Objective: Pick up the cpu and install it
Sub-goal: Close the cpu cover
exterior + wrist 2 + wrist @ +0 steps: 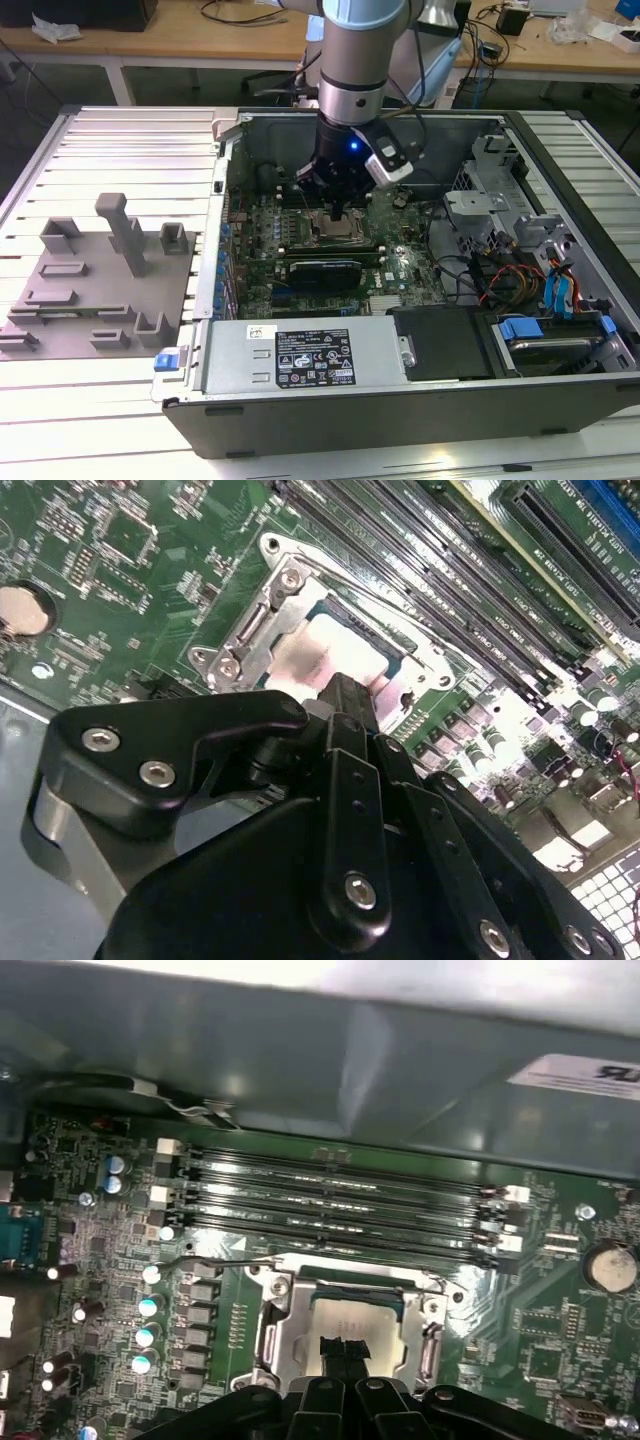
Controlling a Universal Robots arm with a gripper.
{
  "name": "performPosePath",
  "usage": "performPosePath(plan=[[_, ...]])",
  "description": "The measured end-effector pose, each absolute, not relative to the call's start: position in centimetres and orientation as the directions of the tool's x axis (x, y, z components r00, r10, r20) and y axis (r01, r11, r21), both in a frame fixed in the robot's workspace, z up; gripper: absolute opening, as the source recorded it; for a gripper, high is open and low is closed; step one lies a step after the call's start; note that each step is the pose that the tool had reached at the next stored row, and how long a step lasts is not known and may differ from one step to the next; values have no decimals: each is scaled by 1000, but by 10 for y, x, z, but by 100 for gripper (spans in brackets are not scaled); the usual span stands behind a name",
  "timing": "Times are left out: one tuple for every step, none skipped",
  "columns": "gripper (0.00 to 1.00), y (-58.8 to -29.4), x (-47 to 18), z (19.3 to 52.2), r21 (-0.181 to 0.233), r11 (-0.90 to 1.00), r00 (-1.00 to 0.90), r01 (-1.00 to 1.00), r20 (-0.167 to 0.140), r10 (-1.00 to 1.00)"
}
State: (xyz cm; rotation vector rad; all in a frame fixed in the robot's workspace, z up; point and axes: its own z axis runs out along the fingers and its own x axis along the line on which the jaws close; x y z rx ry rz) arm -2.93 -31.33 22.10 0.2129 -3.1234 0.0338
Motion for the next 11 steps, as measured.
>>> performPosePath(plan=[[11,-313,-31,220,-21,990,-990,-140,12,-140],[11,-313,-32,220,-21,990,-990,-143,12,-143],[11,-313,-33,219,-21,989,-989,-145,12,-145],[11,-313,-36,219,-21,989,-989,-149,12,-149],[11,-313,-38,219,-21,988,-988,-151,12,-151],[11,-313,-39,218,-22,988,-988,-152,12,-152],[11,-313,-40,218,-22,988,-988,-152,12,-152],[11,-313,-40,217,-22,988,-988,-152,12,-151],[11,-313,-41,216,-22,989,-989,-145,12,-144],[11,-313,-41,215,-22,990,-991,-136,12,-136],[11,-313,-42,215,-22,992,-992,-128,12,-127]])
